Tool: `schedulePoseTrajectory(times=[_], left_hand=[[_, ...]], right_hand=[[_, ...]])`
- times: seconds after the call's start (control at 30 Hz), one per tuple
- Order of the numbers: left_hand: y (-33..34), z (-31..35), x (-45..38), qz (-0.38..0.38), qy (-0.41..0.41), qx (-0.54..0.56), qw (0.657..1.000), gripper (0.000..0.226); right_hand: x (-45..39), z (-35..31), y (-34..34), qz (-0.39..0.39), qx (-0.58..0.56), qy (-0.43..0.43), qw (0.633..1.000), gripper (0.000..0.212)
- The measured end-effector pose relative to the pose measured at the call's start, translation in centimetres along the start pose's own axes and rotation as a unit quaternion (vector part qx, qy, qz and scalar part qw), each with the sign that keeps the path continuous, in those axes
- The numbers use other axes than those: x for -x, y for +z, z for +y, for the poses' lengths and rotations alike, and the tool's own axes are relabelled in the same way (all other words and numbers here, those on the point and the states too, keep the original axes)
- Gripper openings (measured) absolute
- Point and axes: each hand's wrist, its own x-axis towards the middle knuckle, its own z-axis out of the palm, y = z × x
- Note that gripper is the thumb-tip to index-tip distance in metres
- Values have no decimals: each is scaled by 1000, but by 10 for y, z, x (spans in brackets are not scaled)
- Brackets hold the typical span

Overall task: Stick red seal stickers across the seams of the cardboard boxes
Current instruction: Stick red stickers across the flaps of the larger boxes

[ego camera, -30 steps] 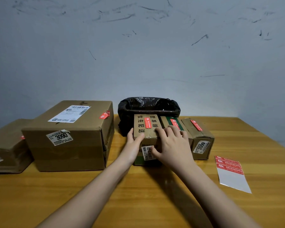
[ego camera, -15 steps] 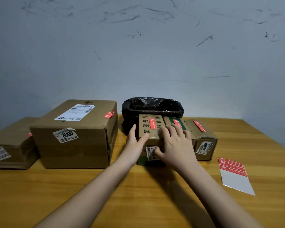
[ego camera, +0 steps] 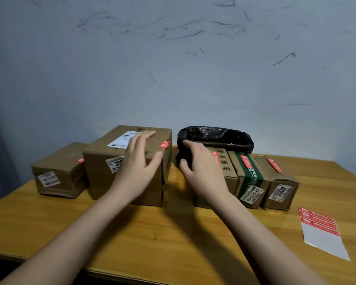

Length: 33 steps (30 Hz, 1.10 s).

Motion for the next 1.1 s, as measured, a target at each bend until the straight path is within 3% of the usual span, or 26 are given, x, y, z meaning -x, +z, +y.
schedulePoseTrajectory(times=[0.17,0.33,0.57,0.87,1.1], left_hand=[[-30,-38,-6,104,-70,-49,991,51],[-46,-71,-6,148,-205,-59,966,61],[-50,-102,-6,164,-333,85,925,68],[-38,-107,-4,156,-362,191,899,62],[-38,-84,6,159,-309,233,908,52]], right_hand=[[-8,-32,32,-111,-251,110,955,78],[-2,-50,60,-129,-296,184,928,85],[2,-55,74,-118,-304,218,920,85],[6,-52,77,-113,-288,198,930,92],[5,-46,70,-33,-304,174,936,97]])
